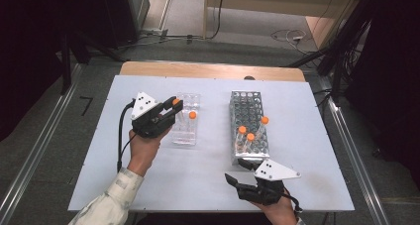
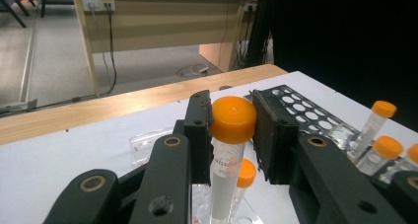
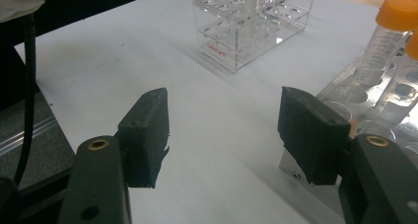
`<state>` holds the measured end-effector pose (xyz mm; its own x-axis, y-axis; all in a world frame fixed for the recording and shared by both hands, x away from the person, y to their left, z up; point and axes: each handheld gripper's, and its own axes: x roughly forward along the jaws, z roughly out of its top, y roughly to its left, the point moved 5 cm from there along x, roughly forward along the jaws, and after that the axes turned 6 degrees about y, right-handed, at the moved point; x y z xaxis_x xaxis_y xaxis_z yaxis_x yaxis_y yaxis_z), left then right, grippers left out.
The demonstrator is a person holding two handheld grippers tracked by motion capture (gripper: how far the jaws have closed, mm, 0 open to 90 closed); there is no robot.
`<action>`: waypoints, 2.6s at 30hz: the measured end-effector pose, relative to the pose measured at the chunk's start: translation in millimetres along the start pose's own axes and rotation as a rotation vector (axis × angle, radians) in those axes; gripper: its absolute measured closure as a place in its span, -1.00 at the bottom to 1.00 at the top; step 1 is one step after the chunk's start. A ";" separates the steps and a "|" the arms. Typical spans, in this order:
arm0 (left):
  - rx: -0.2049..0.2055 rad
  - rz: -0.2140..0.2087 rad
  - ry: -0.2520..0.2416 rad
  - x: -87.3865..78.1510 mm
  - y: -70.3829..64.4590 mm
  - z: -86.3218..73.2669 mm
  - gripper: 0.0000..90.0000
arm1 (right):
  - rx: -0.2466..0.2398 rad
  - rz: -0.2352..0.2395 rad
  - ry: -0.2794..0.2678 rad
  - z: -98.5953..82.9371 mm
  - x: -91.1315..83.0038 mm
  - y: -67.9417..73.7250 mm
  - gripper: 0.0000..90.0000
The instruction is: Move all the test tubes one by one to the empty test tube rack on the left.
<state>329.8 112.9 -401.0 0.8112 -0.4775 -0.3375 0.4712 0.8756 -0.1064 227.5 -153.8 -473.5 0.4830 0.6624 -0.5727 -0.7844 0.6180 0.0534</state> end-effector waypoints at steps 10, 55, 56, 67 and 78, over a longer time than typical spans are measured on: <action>0.015 0.027 0.014 18.2 4.1 -4.0 0.55 | 0.010 0.000 -0.007 -0.1 -2.1 -1.7 -0.22; -0.023 -0.034 0.079 3.5 -11.0 -34.4 -0.26 | 0.053 -0.068 -0.038 -0.9 -12.0 -16.5 -0.19; -0.020 -0.036 0.082 1.1 -13.4 -37.1 -0.31 | 0.054 -0.081 -0.037 -1.3 -12.3 -18.1 -0.19; 0.007 -0.058 0.101 -15.8 -30.5 -64.2 -0.56 | 0.108 -0.202 -0.055 -0.7 -13.1 -42.8 -0.20; 0.011 -0.120 0.113 -23.3 -40.4 -76.0 -0.63 | 0.123 -0.263 -0.055 3.5 1.6 -62.8 0.03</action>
<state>265.5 94.2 -459.9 0.7050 -0.5671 -0.4258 0.5667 0.8115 -0.1425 278.9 -190.1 -474.9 0.6865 0.4923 -0.5352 -0.5780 0.8160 0.0092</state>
